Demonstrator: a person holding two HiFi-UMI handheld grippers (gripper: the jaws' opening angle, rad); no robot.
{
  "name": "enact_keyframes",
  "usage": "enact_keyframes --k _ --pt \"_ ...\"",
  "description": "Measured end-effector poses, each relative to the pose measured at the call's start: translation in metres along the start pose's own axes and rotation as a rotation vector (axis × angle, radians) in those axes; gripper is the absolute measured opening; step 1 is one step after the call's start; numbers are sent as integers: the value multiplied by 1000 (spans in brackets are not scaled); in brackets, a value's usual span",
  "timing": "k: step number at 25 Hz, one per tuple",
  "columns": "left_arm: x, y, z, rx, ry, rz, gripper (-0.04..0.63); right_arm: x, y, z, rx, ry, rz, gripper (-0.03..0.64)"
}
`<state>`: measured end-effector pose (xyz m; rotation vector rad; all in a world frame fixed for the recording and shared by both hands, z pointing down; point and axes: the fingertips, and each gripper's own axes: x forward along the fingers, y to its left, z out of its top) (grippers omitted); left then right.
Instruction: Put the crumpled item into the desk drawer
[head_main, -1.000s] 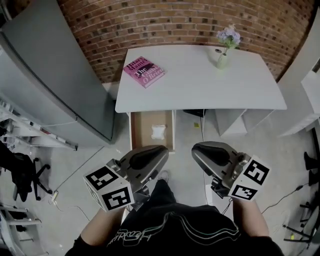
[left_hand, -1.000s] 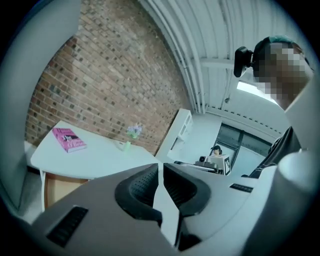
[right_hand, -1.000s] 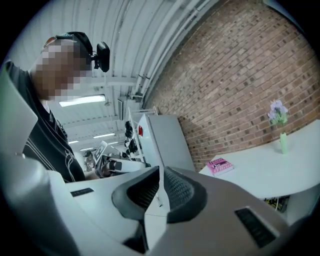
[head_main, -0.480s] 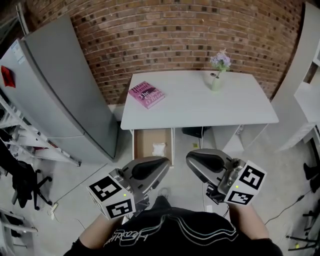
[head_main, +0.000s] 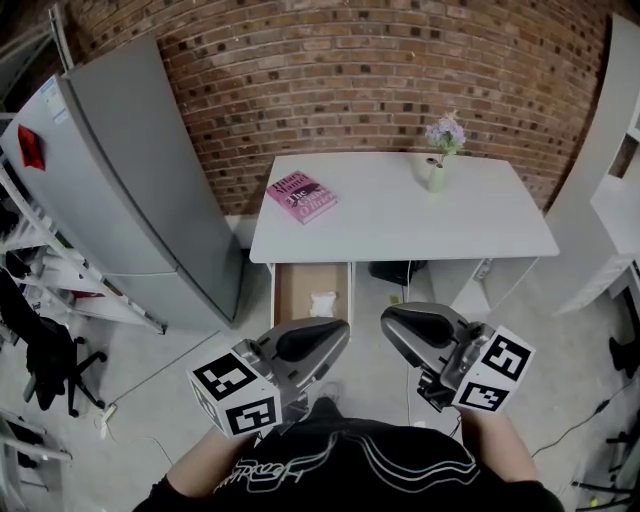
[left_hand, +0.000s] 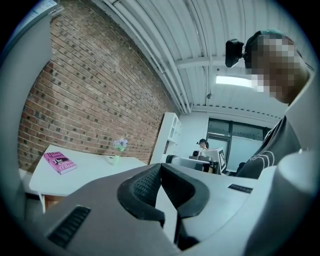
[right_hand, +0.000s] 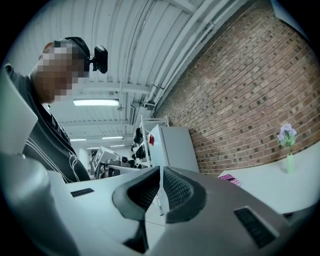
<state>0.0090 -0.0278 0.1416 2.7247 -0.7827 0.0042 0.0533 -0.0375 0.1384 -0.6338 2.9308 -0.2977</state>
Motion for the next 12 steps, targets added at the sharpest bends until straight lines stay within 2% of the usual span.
enact_keyframes --k 12 --pt "1 2 -9 -16 9 11 21 1 -1 -11 10 0 -1 52"
